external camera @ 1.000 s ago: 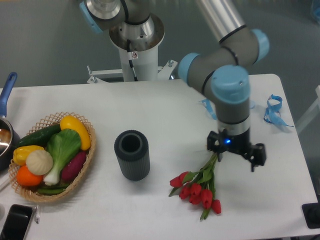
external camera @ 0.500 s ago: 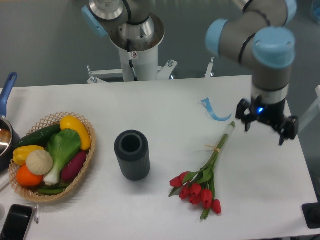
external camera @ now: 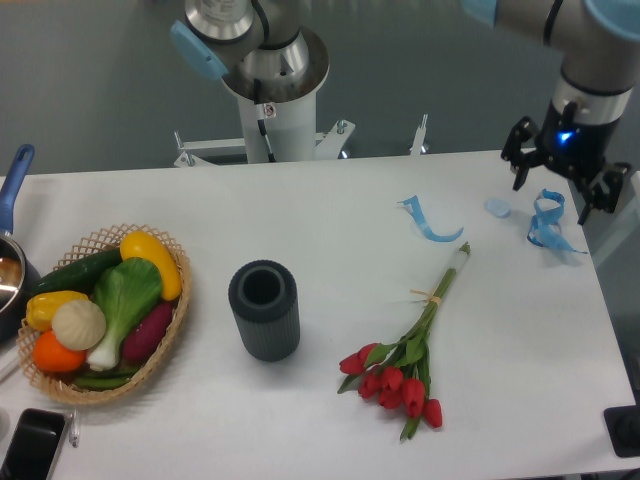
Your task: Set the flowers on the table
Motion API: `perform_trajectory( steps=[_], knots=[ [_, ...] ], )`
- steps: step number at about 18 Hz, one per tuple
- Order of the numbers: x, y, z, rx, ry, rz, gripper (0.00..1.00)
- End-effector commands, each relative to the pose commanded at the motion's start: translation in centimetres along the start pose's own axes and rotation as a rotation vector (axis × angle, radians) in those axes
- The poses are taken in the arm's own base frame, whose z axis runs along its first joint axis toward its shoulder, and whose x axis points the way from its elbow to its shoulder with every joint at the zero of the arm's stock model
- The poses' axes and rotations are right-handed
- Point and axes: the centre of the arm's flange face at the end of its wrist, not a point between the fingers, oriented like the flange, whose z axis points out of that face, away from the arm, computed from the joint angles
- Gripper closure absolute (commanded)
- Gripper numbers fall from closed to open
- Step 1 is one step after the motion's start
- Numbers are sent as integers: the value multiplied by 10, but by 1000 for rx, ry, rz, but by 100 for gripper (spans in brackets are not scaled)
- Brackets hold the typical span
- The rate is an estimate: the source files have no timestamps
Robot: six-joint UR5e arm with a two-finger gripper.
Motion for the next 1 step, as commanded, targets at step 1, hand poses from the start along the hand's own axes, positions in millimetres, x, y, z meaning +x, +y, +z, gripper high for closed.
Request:
perform_trajectory(
  steps=[1],
  knots=[
    [0,0,1,5,1,0,0]
  ],
)
